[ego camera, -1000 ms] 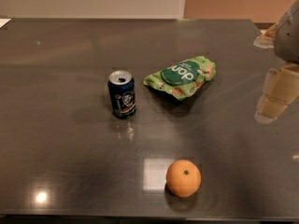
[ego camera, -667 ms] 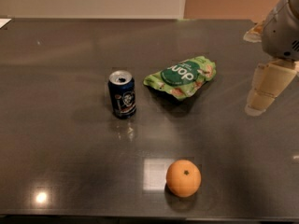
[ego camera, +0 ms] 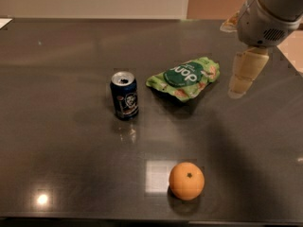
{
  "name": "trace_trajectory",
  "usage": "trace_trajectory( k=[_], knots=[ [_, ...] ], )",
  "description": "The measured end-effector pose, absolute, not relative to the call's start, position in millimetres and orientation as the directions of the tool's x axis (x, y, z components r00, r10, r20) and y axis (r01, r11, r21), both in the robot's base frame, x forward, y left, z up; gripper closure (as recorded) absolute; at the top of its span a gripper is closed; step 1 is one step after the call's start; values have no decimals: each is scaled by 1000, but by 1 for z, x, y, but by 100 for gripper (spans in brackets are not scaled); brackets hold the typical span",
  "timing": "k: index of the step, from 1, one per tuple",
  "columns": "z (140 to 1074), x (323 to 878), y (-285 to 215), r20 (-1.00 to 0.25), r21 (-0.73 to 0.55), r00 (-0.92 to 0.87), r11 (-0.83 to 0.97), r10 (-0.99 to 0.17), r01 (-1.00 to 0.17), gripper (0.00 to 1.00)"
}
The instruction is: Pick green rice chip bag
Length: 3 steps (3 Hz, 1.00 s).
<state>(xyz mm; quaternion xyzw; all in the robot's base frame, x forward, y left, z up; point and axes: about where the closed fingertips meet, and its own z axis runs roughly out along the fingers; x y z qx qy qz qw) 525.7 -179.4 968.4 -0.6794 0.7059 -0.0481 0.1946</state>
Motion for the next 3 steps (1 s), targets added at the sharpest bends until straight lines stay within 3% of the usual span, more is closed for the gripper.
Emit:
trace_trajectory(
  k=[3],
  knots=[
    [936, 586, -138, -225, -300, 176, -104, -958, -948, 0]
  ],
)
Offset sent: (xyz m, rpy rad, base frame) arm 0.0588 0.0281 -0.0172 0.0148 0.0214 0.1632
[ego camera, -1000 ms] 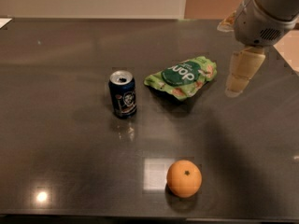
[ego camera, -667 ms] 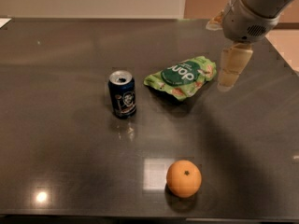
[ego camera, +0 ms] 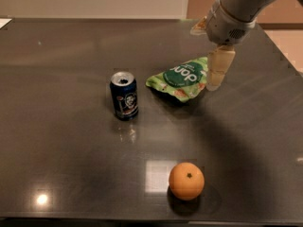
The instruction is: Pick green rice chip bag
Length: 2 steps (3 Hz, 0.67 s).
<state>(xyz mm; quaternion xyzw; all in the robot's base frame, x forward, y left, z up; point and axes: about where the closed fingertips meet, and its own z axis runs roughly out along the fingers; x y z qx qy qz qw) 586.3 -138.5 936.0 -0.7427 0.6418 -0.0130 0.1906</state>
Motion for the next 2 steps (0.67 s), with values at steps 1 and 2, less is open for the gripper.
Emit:
trace_trajectory(
  k=[1, 2],
  knots=[
    [909, 601, -123, -226, -265, 218, -156, -949, -951, 0],
    [888, 613, -113, -218, -234, 245, -194, -945, -953, 0]
  ],
)
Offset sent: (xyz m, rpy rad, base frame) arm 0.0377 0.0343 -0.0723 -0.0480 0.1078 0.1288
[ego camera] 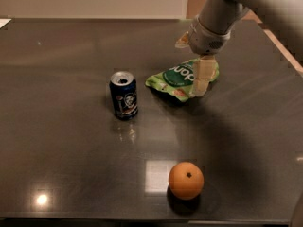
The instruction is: Pick green rice chip bag
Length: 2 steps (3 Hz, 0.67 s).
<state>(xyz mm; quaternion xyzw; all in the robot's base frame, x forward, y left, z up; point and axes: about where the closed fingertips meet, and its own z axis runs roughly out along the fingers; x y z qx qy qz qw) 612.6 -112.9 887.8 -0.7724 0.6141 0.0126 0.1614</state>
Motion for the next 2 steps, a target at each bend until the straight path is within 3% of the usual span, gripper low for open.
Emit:
trace_trajectory(
  k=[1, 2],
  knots=[
    [870, 619, -107, -197, -201, 268, -229, -943, -952, 0],
    [860, 621, -108, -172, -180, 285, -254, -943, -950, 18]
  ],
)
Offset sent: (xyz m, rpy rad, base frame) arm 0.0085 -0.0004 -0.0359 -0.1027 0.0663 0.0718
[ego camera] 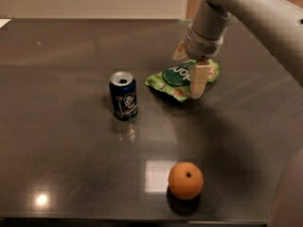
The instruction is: Pick green rice chip bag
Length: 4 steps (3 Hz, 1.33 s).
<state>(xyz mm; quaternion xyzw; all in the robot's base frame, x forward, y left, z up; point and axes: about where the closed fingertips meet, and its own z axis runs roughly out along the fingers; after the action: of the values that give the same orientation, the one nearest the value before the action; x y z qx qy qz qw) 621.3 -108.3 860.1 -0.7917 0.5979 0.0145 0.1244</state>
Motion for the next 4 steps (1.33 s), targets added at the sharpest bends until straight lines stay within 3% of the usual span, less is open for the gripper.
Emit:
trace_trajectory(
  k=[3, 4],
  knots=[
    [871, 612, -117, -157, -177, 314, -286, -936, -942, 87],
    [894, 603, -114, -167, -194, 340, -307, -925, -932, 100]
  ],
)
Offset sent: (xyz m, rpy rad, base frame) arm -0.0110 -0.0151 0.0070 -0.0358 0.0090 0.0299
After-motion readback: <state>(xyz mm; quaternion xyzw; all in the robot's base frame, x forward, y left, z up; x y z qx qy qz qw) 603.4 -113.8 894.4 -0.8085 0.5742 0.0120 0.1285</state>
